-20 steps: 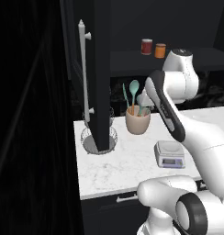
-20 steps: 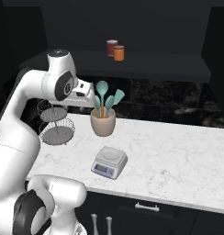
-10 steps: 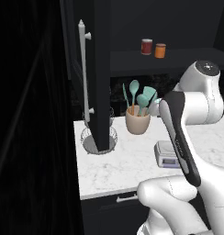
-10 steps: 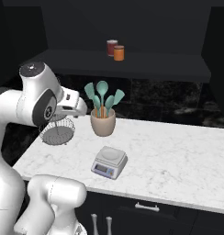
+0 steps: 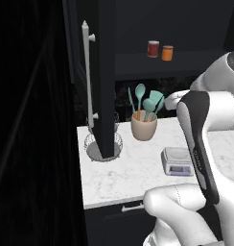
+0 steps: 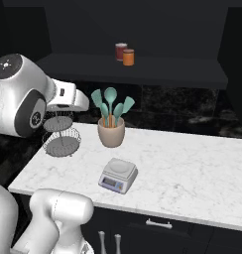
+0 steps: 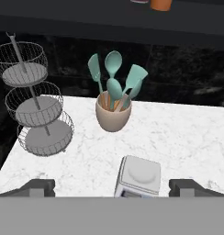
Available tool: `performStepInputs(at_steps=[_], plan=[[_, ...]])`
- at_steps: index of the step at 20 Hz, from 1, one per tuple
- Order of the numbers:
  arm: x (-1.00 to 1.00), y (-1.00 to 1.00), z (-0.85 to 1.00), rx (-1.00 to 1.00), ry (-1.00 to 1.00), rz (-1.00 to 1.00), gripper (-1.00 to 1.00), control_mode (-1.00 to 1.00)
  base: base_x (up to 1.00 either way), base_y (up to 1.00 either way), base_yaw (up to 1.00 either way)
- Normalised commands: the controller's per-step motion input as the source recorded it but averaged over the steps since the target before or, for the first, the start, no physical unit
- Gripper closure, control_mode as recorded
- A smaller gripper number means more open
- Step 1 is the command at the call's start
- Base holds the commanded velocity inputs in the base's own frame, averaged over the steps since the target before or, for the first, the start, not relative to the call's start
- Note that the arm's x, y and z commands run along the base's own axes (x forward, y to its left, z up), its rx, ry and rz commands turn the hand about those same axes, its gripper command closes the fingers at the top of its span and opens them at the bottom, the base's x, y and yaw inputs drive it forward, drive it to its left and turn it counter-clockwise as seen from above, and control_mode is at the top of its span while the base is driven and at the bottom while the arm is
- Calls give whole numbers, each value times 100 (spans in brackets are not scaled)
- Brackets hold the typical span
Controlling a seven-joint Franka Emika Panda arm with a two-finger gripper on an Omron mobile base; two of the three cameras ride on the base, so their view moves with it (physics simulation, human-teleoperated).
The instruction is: Pick the jam and place it on the digital scale for weighing, and close the cabinet.
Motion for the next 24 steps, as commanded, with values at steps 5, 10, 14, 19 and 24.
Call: performStepInputs(at_steps=[5,10,14,19,24], plan=[[0,-8,54,-2,-27,0,-100,-100,0,0,0],[0,-29,12,0,-19,2,-100,-100,0,0,0],[0,-35,13,0,-20,2,-100,-100,0,0,0],[5,-34,19,0,-9,0,-100,-100,0,0,0],[8,-23,21,0,-1,0,-100,-100,0,0,0]])
